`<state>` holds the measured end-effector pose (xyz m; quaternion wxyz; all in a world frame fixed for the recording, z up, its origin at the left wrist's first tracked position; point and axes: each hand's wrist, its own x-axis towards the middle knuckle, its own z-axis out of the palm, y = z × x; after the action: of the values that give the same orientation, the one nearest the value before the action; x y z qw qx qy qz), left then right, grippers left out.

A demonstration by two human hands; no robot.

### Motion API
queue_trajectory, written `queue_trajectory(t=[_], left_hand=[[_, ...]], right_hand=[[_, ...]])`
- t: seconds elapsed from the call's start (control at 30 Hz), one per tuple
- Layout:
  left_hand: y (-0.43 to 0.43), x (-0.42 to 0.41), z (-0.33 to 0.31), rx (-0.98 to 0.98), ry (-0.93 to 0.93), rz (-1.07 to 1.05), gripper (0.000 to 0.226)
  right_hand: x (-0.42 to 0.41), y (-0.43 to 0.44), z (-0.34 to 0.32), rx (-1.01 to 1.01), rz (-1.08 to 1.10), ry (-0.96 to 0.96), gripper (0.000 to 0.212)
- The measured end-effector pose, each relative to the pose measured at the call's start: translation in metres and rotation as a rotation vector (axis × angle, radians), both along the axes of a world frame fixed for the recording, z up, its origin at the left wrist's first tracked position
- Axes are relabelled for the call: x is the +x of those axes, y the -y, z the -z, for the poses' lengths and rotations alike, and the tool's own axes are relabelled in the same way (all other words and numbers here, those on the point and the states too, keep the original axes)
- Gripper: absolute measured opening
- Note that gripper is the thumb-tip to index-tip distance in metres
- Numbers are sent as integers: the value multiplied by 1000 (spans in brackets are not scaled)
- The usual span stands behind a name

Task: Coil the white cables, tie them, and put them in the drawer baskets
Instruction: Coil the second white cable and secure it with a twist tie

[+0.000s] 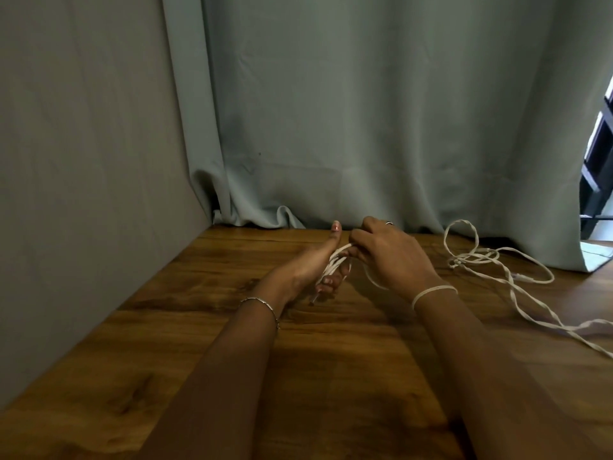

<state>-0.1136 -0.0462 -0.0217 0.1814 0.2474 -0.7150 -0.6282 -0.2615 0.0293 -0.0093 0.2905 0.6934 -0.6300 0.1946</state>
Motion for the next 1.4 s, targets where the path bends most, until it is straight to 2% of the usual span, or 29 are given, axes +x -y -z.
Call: queue_trajectory(t=[0.1,0.23,0.43,0.63,0.73,0.83,0.9,1.0,1.07,1.13,1.27,1.4], left_hand=[[-2,5,-7,53,-4,47,78],[-1,12,-13,-22,38,48,72],[-4,20,-19,19,-48,82,57],[0,10,-14,353,-365,35,51],[7,4,-14,624,-529,-67,51],[14,2,-12,889,-712,-231,55],[22,1,-11,886,-774,-387,52],[29,5,-11,872,-881,-504,48],[30,7,-10,856,-967,-539,48],[30,8,-9,833,-1018,-546,50],[33,9,-4,719,-973,-542,48],[32,2,5,546,-815,-532,43]], right_hand=[[0,1,5,10,-14,-10,23],[3,1,5,36,-30,-23,26],[-7,5,14,72,27,9,62],[0,11,23,164,6,196,72],[4,17,28,290,97,182,65],[16,20,26,412,151,154,79],[24,20,24,446,127,163,78],[34,18,22,486,1,222,63],[41,15,19,566,-49,281,54],[48,11,14,619,-111,359,34],[50,2,10,673,-240,621,13],[51,-4,6,720,-374,1095,40]])
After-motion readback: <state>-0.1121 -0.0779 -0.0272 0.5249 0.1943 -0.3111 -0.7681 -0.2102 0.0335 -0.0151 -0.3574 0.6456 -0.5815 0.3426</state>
